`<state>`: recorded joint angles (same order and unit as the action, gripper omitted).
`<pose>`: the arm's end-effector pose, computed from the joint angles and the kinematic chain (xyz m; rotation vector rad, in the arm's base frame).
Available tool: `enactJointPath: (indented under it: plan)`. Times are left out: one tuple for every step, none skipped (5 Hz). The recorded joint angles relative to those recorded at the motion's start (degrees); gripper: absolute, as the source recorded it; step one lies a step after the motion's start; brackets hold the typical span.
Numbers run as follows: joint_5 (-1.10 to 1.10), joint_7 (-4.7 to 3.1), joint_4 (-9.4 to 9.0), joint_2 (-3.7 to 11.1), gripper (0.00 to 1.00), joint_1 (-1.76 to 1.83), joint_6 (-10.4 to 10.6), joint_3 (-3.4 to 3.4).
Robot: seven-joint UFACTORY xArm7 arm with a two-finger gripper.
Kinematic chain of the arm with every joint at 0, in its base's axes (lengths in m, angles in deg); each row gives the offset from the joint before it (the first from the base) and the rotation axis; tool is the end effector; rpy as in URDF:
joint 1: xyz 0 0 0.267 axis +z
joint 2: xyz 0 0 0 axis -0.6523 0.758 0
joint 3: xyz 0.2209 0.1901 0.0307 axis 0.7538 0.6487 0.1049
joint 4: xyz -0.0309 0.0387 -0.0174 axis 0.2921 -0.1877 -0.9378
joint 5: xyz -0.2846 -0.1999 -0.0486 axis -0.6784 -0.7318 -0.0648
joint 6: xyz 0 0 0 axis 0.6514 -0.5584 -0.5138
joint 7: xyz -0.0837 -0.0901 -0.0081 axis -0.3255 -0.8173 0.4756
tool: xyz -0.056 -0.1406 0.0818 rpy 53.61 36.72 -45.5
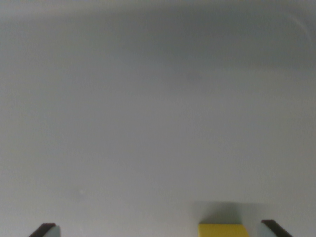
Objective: Pick yellow cube
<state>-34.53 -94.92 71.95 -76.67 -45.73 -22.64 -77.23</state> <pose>0.4765 -0.0838 0.1623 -3.0792 0.0522 0.0560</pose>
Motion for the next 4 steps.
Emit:
enactJointPath:
  plan:
    - [0.0,0.0,0.0,0.0,0.0,0.0,0.0,0.0]
    - [0.16,-1.18,-2.41,0.58,0.0,-0.28,2.68,-0.46]
    - [0.16,-1.18,-2.41,0.58,0.0,-0.28,2.68,-0.46]
    - [0.31,-2.3,-4.7,1.14,0.0,-0.54,5.24,-0.9]
